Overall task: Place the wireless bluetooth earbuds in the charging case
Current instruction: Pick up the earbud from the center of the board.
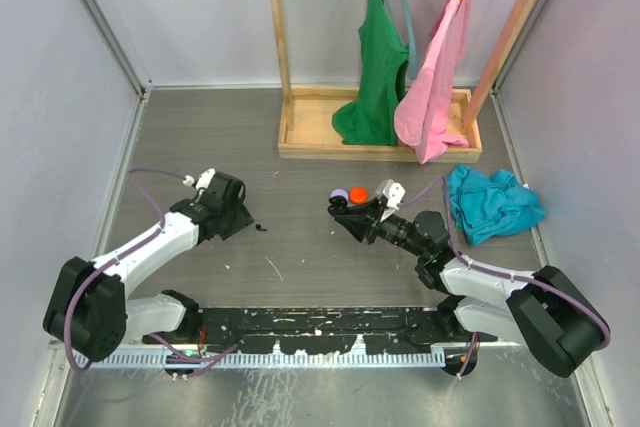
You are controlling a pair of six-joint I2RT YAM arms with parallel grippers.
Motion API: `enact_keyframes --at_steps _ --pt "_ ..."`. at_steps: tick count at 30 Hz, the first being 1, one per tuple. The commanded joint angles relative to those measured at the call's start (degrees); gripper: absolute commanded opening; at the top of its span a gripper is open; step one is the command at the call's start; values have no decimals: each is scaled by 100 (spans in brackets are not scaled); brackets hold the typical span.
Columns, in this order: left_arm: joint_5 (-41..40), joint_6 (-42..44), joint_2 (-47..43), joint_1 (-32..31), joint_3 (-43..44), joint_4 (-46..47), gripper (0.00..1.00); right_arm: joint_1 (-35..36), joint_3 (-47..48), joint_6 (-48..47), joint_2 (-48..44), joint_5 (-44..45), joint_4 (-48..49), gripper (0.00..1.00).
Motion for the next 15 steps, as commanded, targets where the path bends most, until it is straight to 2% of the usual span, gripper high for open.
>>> enact_keyframes --at_steps 1,6,15 --pt "-437 -1041 249 -2 482 -605 45 17 73 -83 -91 14 226 2" --pt "-467 -1257 648 -98 779 -834 44 15 101 -56 -40 -23 242 2" --pt "-582 -1123 1355 -328 1090 -793 38 17 98 -42 -49 -38 238 2"
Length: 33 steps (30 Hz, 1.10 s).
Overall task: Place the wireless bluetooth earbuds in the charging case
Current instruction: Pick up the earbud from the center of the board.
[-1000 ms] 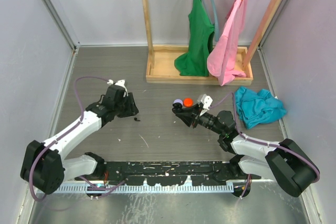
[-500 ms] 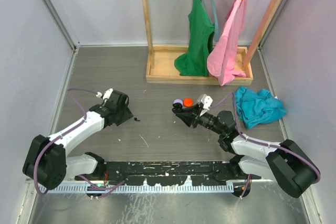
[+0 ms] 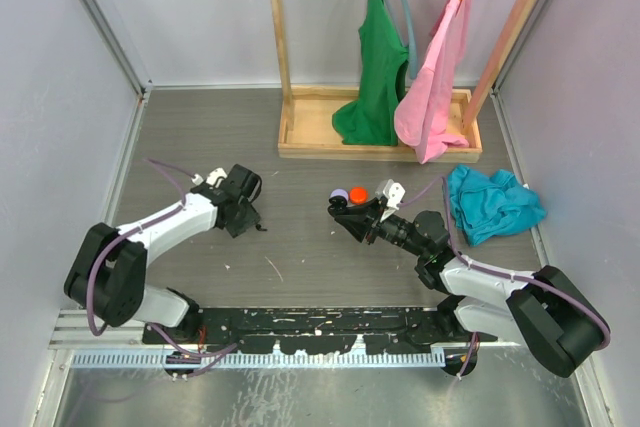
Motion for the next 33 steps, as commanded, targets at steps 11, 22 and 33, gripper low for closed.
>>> enact_keyframes --at_steps 11,22,33 --pt "-114 195 689 -217 583 159 38 18 110 -43 -22 -53 247 2" --pt "83 355 1078 -319 700 162 29 18 118 -37 -37 -76 221 2" --pt "321 1012 1541 -343 1038 92 18 15 114 -46 -75 -52 182 2"
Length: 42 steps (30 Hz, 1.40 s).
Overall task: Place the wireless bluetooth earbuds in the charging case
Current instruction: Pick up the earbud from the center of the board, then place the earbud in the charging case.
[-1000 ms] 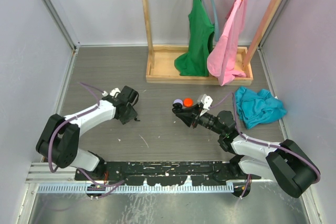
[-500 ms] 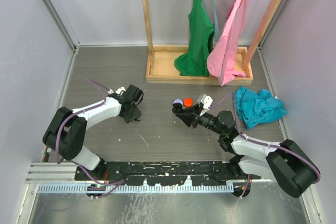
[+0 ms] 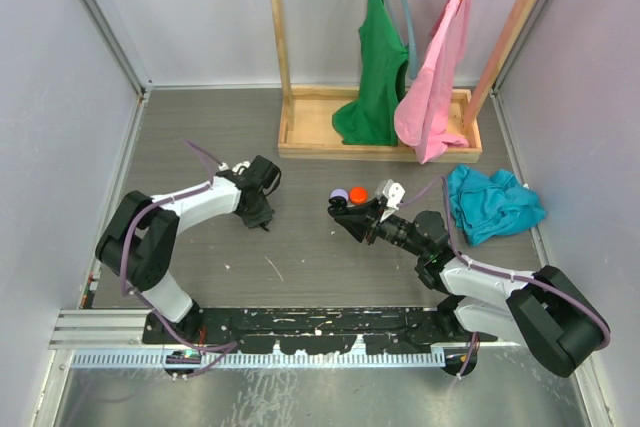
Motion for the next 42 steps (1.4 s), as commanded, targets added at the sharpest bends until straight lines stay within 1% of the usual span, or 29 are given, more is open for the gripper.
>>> enact_keyframes --at_steps 1,11,19,20,21,25,31,38,42 --pt "125 349 128 -23 166 56 17 14 117 -48 -76 -31 191 2" --pt "227 1206 -194 -56 127 307 13 13 108 -86 -27 -73 227 2" --pt "-253 2042 -739 -375 177 555 13 31 89 -136 30 -55 435 2" --pt "-321 2127 -818 -432 204 571 12 38 88 -137 69 -53 488 2" --pt "-542 2456 -1134 -637 217 738 11 50 89 -155 185 -88 645 2" --pt "-722 2953 -1737 -880 134 1105 12 67 165 -189 251 -98 685 2" --pt "-509 3419 -2529 -1071 77 1639 12 103 329 -233 320 -75 636 2" --pt "56 3940 -3081 -1344 -94 2508 12 150 317 -305 373 -142 1009 1" --pt "503 4075 -3320 -1383 -388 3161 13 158 398 -246 366 -152 1041 1"
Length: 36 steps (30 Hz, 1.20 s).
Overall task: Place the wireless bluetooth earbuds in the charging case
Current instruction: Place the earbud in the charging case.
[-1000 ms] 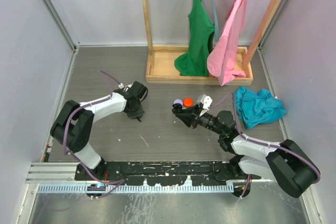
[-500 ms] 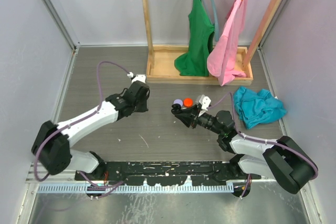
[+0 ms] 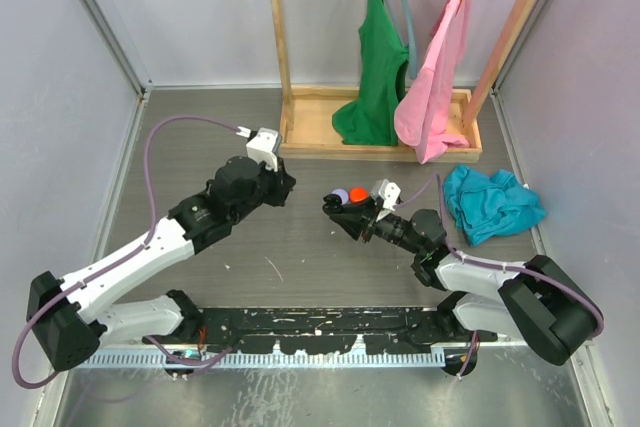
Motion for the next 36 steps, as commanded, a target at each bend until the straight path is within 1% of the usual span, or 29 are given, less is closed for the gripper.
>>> enact_keyframes --at_steps 1,8,18,31,36 --pt "604 370 -343 -61 -336 1246 13 44 277 -33 -24 -73 598 1" --pt "1183 545 -532 -280 -830 2434 11 45 216 171 -67 33 1027 1" --pt "1540 1018 -600 -691 -1328 3660 10 43 97 716 -137 119 1531 1" --pt "1532 1375 -455 -869 -1395 4439 9 46 47 1029 55 24 1851 1" --pt "1511 1479 -319 -926 -1352 4498 8 49 22 1123 87 25 1994 1"
